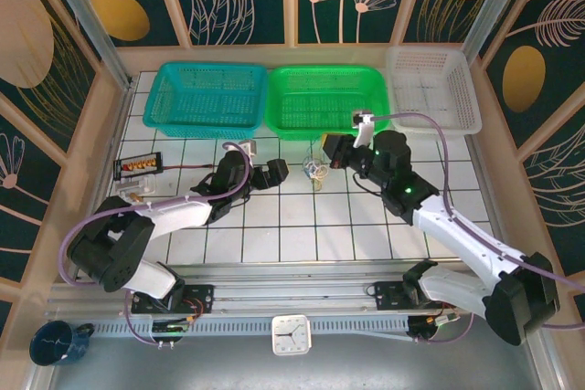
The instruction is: Untangle the cables
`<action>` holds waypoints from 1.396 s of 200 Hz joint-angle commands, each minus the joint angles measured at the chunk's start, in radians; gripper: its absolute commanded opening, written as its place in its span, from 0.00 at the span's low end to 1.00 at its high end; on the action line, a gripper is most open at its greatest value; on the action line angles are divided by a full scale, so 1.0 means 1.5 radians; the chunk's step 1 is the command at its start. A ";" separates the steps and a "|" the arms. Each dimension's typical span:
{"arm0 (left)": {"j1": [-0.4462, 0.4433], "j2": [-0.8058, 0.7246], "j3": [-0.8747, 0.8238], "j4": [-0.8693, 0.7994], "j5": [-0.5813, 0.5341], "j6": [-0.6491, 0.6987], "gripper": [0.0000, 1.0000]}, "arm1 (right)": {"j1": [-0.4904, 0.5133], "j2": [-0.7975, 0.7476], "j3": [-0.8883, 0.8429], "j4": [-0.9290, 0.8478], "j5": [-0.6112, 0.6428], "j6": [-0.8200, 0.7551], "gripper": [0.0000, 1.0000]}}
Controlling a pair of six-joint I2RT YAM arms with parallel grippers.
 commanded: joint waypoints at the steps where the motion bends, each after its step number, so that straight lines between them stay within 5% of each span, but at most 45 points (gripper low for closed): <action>1: -0.001 -0.024 0.023 -0.016 -0.011 0.016 0.99 | 0.003 0.005 -0.011 0.037 0.000 -0.006 0.00; 47: -0.001 -0.058 0.039 -0.014 0.000 0.060 0.99 | 0.001 0.033 -0.058 0.085 -0.020 -0.005 0.00; 125: -0.001 -0.063 0.076 0.031 0.167 0.226 0.79 | -0.018 0.061 -0.027 0.079 -0.082 -0.026 0.00; 162: -0.002 -0.043 0.088 0.032 0.143 0.285 0.79 | -0.055 0.076 -0.017 0.080 -0.157 -0.027 0.00; 279: -0.001 0.084 0.169 0.070 0.226 0.301 0.70 | -0.077 0.092 -0.015 0.085 -0.218 -0.034 0.00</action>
